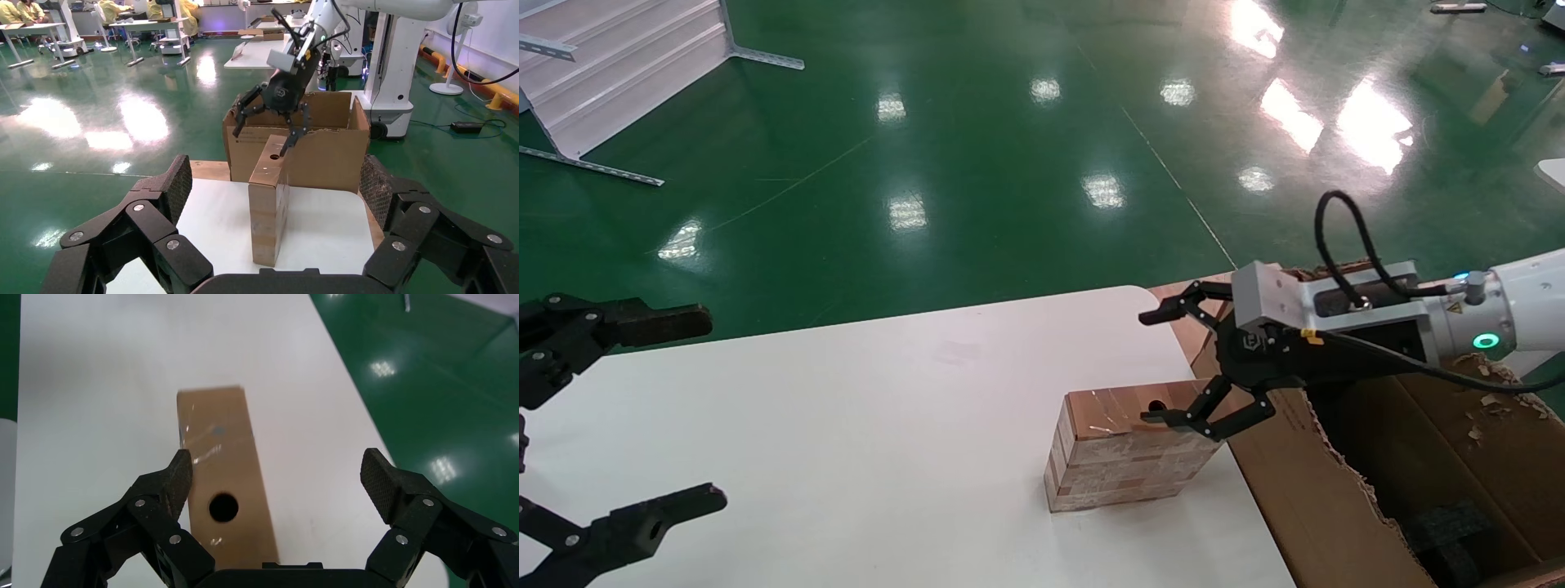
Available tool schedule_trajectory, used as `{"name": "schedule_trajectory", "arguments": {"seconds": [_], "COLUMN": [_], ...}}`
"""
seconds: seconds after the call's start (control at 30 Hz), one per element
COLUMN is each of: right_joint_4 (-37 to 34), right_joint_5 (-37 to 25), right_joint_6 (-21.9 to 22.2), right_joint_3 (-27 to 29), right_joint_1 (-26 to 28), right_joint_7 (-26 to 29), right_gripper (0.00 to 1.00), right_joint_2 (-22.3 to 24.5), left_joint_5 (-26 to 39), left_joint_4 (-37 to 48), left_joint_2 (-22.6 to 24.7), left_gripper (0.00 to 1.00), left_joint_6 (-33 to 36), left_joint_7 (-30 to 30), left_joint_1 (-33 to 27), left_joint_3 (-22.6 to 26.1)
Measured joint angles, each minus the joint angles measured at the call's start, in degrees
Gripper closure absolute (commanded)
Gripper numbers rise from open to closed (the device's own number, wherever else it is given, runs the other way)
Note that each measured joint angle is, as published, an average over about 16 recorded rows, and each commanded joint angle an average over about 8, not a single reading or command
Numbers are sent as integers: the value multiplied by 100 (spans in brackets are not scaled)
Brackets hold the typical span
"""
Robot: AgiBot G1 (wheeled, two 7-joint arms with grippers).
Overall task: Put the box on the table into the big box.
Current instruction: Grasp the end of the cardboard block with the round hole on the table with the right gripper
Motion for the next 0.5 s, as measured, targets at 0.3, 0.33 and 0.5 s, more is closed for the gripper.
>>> {"name": "schedule_trajectory", "arguments": {"seconds": [0.3,0.33,0.5], "right_joint_4": [-456,-476,-491], "right_joint_5": [103,143,388], "right_joint_6": [-31,-34,-45], "right_joint_3": [-448,-496,-728], "right_joint_1": [59,50,-3], "right_joint_7": [-231,-244,-277], "right_gripper": [0,0,0], "right_joint_2": [-124,-121,-60], "left_joint_5": [-1,-1,-1], "left_joint_4": [0,0,0], "left_joint_2": [0,0,-1], "left_gripper": [0,0,0], "left_joint_6": [0,0,-1], "left_joint_7": [0,1,1], "left_joint_1": [0,0,0], "left_joint_3": [1,1,2]}}
